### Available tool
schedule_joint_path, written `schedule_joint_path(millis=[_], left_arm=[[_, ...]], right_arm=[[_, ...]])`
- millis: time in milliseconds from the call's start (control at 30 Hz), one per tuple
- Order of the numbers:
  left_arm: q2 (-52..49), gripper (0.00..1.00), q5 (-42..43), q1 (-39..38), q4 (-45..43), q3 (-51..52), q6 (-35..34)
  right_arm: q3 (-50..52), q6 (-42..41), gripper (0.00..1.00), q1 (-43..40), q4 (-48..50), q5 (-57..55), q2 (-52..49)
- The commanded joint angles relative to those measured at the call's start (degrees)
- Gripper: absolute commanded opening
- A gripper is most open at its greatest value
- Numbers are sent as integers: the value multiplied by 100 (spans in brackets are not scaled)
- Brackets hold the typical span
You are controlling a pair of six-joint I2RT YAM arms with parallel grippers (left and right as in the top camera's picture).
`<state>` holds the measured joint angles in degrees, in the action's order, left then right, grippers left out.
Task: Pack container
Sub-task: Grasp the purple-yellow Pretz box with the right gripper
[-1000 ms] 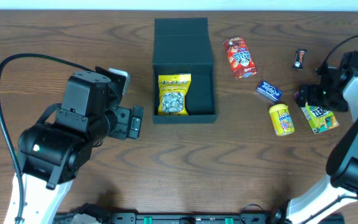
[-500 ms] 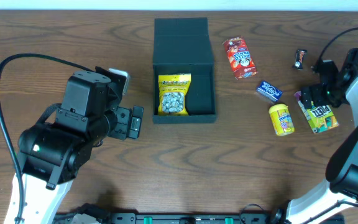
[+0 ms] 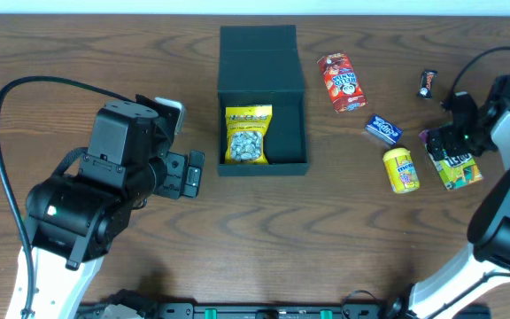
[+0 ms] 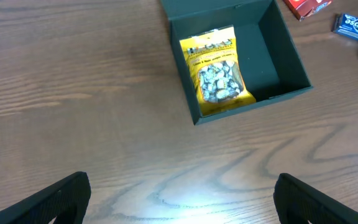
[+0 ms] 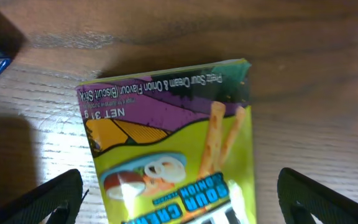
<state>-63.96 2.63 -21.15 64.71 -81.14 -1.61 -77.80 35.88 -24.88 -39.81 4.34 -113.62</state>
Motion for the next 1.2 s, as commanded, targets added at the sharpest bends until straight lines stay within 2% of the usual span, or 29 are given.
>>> schedule_joint_path(millis=[0, 600, 667, 733, 900, 1100, 1167], left_arm=[[24, 95, -4, 13, 24, -79, 35], [24, 95, -4, 13, 24, -79, 35], [24, 95, -4, 13, 24, -79, 35], [24, 95, -4, 13, 22, -79, 35], [24, 95, -4, 13, 22, -79, 35], [24, 95, -4, 13, 24, -79, 35], [24, 95, -4, 13, 22, -79, 35]], right_arm=[[26, 101, 99, -57, 46, 223, -61], [26, -24, 99, -66, 173, 299, -404], [26, -26, 96, -66, 177, 302, -404], [26, -76, 89, -66, 179, 299, -404], [24, -468, 83, -66, 245, 302, -404], [-11, -1368, 71, -31, 297, 323, -404], [-33, -1676, 70, -9, 295, 328, -402]])
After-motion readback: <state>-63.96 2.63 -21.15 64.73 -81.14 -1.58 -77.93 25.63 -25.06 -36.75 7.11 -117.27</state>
